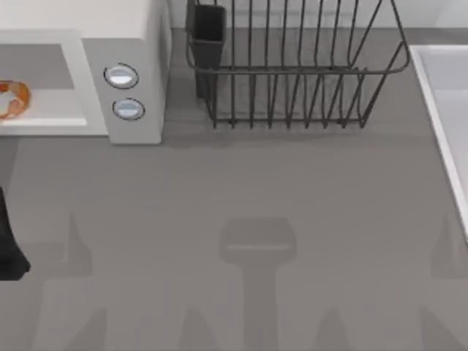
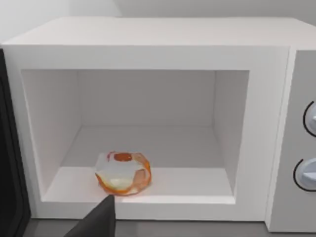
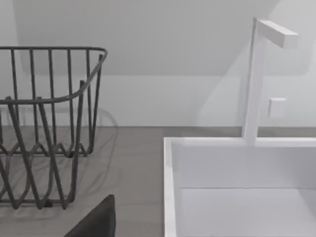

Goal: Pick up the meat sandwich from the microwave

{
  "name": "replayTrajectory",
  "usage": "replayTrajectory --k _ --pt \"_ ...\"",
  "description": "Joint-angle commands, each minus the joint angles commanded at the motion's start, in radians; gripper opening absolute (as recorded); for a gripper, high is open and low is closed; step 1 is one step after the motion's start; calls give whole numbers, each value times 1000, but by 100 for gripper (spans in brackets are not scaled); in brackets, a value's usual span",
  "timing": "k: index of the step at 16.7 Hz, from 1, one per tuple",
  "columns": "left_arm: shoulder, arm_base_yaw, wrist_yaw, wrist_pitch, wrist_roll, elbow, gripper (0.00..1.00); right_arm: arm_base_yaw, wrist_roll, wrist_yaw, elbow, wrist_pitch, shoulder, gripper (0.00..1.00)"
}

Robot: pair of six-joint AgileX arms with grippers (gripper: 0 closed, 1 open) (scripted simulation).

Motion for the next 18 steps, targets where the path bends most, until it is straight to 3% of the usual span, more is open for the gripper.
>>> replayTrajectory --k 11,18 --pt "29 2 3 13 1 11 100 0 0 0 0 0 0 100" --pt "418 33 38 194 15 163 100 0 0 0 0 0 0 100"
